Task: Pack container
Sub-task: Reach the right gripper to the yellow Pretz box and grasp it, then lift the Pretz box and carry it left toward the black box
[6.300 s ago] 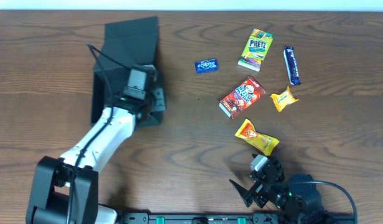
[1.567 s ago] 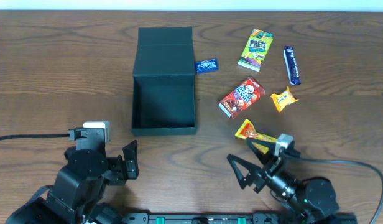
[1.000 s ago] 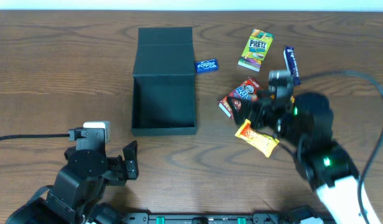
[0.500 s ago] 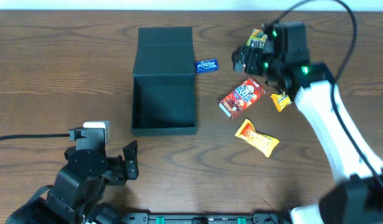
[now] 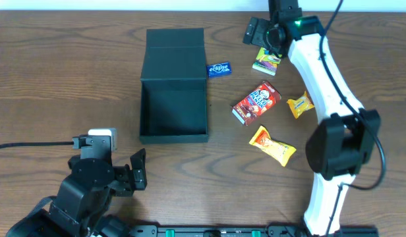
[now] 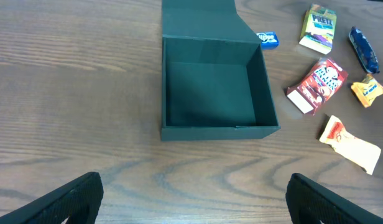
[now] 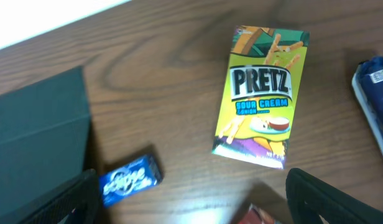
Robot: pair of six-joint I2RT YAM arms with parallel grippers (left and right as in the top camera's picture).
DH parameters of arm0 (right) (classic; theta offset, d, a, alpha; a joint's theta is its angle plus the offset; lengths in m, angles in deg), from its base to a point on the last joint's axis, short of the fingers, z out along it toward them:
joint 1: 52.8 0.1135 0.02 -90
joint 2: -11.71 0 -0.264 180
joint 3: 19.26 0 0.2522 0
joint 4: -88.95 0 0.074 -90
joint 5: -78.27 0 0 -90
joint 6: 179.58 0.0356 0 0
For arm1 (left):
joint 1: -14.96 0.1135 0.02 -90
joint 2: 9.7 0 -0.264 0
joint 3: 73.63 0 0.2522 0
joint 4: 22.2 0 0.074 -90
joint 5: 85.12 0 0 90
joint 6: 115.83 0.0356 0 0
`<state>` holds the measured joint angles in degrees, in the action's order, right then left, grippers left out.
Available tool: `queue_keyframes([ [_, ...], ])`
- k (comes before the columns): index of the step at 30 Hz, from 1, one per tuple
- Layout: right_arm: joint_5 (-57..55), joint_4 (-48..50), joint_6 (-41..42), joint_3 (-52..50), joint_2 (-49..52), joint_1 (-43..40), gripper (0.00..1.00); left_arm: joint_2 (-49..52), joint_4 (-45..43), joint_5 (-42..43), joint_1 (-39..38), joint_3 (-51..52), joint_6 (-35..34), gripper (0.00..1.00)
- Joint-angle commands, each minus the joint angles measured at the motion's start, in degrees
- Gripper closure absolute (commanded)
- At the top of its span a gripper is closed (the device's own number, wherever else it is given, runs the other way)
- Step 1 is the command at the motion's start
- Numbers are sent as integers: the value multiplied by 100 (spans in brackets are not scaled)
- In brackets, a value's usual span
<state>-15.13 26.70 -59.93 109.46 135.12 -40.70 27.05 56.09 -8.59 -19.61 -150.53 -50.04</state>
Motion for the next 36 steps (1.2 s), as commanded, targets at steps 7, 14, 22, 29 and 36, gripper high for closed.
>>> queue_keyframes([
  [7,-79,-181,420,258,726,-472,5,-11,22,-2,4,-35,-66,5],
  [14,249,-192,348,258,1034,-590,3,-11,22,-2,4,-35,-66,5],
  [22,278,-190,284,258,1165,-581,2,-11,22,-2,4,-35,-66,5],
  [29,190,-192,94,258,1174,-579,1,-11,22,-2,4,-35,-66,5],
  [36,203,-190,63,258,1250,-568,1,-11,22,-2,4,-35,-66,5],
])
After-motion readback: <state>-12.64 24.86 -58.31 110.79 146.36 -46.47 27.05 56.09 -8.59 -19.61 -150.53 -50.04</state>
